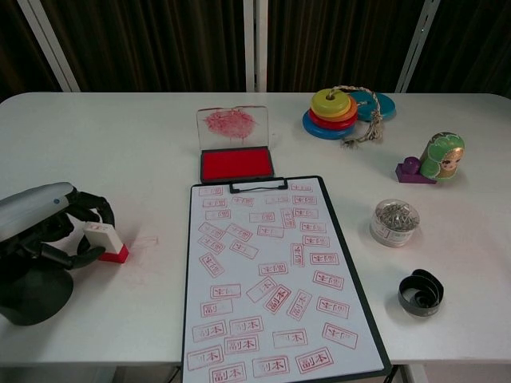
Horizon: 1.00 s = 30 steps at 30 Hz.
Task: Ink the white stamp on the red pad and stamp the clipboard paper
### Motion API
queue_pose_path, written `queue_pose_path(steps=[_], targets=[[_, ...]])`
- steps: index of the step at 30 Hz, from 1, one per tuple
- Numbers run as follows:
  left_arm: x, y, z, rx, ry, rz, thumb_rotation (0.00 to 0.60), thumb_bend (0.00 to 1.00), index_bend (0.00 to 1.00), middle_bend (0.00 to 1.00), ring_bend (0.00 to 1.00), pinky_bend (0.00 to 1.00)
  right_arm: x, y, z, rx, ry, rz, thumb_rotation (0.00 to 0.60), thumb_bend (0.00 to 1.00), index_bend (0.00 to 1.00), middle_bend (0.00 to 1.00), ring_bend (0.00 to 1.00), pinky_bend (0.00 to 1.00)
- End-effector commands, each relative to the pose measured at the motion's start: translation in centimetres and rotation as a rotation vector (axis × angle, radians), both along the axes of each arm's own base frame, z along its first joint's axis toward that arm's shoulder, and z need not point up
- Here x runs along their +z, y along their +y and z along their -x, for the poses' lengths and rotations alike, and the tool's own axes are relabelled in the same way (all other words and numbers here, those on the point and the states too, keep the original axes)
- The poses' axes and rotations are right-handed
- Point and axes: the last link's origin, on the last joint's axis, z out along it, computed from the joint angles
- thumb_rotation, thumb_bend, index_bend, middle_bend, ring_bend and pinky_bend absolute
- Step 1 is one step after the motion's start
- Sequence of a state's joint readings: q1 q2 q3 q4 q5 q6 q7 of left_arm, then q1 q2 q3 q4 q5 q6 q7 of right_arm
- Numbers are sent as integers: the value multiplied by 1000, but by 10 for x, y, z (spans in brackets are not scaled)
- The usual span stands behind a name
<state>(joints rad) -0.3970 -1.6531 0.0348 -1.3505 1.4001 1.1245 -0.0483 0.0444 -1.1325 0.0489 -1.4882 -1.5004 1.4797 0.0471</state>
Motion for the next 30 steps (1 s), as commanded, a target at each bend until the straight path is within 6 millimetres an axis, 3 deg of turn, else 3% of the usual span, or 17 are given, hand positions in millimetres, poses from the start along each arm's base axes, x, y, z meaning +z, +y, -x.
queue_pose_path(steps=[1, 30], targets=[[0, -1, 1, -3, 2, 1, 600, 409, 630, 638, 1000, 1000, 0, 0, 0, -1, -1, -2, 600, 225, 0, 0, 0, 0], [4, -2, 2, -15, 5, 19, 600, 382, 486, 493, 1000, 1000, -1, -1, 0, -6, -2, -5, 600, 226, 0, 0, 0, 0]])
